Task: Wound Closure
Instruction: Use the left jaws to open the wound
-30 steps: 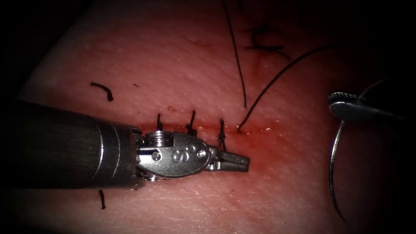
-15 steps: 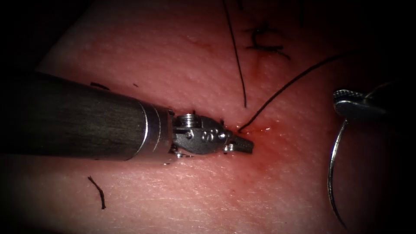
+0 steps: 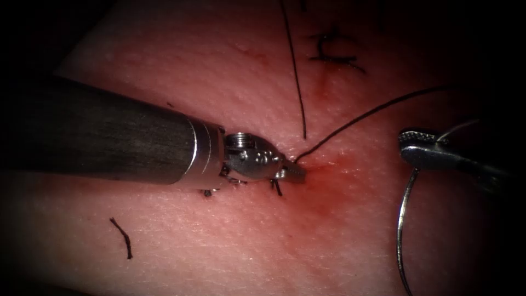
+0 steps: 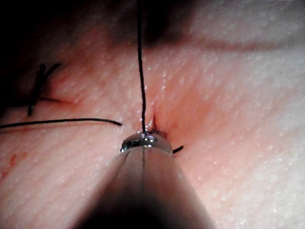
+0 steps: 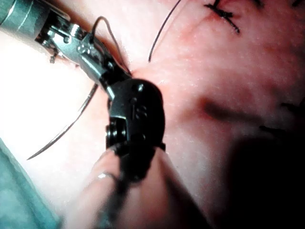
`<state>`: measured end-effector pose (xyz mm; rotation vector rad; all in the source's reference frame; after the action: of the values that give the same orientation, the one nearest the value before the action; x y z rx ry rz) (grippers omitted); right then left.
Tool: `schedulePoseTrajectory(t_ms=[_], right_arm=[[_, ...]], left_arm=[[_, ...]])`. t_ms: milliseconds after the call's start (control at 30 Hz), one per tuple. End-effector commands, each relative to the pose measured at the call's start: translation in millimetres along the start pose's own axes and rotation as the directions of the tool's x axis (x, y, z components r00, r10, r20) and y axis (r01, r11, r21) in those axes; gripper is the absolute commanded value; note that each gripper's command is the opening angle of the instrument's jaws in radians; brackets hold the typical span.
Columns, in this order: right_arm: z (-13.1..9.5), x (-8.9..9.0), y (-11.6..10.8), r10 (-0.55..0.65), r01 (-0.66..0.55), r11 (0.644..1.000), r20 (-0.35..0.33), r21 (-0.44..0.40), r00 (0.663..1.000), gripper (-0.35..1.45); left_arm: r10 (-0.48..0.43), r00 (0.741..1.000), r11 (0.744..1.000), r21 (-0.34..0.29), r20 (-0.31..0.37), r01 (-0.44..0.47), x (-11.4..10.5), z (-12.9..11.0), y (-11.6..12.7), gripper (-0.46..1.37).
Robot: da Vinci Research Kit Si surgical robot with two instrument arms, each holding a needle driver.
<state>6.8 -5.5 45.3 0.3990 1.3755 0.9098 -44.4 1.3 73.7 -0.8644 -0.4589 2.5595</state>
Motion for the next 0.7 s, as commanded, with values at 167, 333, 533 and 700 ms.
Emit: schedulePoseTrajectory(t_ms=[167, 333, 533, 700], right_arm=[[0.9, -0.4, -0.3, -0.015, 0.015, 1.000, 0.012, -0.004, 1.000, -0.35], [1.5, -1.1, -0.5, -0.032, 0.032, 0.999, 0.032, -0.001, 0.999, -0.35], [1.8, -1.8, -0.3, -0.039, 0.039, 0.999, 0.033, 0.002, 0.999, -0.35], [2.0, -2.0, 0.4, -0.054, 0.054, 0.999, 0.033, 0.000, 0.998, -0.35]], left_arm=[[0.006, 0.999, 1.000, 0.014, 0.036, -0.006, -0.4, 0.7, -0.7, -0.35], [0.005, 0.993, 0.999, 0.053, 0.115, -0.012, -0.9, 1.0, -1.7, -0.35], [0.023, 0.974, 0.998, 0.048, 0.225, -0.034, -2.2, 1.3, -1.9, -0.35], [0.028, 0.971, 1.000, -0.003, 0.236, -0.028, -2.9, 1.6, -1.4, -0.35]])
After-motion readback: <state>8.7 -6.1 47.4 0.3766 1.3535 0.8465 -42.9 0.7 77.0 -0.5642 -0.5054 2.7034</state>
